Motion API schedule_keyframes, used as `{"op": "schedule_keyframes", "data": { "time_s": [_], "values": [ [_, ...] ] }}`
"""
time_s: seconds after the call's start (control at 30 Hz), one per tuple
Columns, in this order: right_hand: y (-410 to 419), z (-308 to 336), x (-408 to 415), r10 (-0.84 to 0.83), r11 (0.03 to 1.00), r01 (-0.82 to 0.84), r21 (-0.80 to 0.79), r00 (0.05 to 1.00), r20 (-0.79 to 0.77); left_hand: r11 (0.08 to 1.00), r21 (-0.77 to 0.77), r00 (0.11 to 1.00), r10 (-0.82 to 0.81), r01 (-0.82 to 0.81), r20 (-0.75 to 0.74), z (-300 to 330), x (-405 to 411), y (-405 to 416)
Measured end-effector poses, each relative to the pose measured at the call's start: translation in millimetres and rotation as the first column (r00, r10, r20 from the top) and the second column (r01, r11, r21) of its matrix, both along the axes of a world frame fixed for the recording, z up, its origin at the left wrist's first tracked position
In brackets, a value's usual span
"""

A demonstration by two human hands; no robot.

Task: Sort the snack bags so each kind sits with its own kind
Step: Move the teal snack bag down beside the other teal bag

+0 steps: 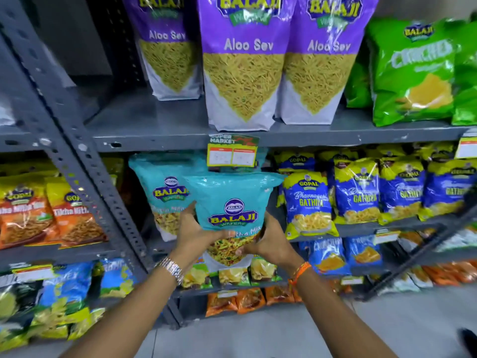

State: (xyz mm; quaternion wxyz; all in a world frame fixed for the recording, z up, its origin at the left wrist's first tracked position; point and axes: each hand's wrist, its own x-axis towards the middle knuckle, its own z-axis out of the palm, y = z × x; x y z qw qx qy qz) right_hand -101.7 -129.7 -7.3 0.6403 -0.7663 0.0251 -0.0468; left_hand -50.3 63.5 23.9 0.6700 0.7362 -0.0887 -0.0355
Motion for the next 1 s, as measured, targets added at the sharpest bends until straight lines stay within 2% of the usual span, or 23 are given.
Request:
{"op": "schedule_keyframes", "data": {
  "time_s": [0.13,0.27,0.47,1.0],
  "values": [
    [-26,-29,17,-0.045,0.999,0.045,-0.010,0.998,-0.048,0.998,0.056,0.996,-0.034,0.039,-0.079,-22,20,-35],
    [-47,-44,39,-0.089,0.996,0.089,0.010,0.995,-0.055,0.996,0.071,0.995,-0.057,0.063,-0.080,-38,50,-59],
    [-68,-50,80,-0.084,0.996,0.083,-0.025,0.995,-0.051,0.994,0.094,0.993,-0.053,0.064,-0.110,-26,79,-85],
    [-74,-55,114,-0.040,0.997,0.032,-0.064,0.991,-0.129,0.991,0.103,0.989,-0.068,0.082,-0.133,-40,108,-85]
  ]
}}
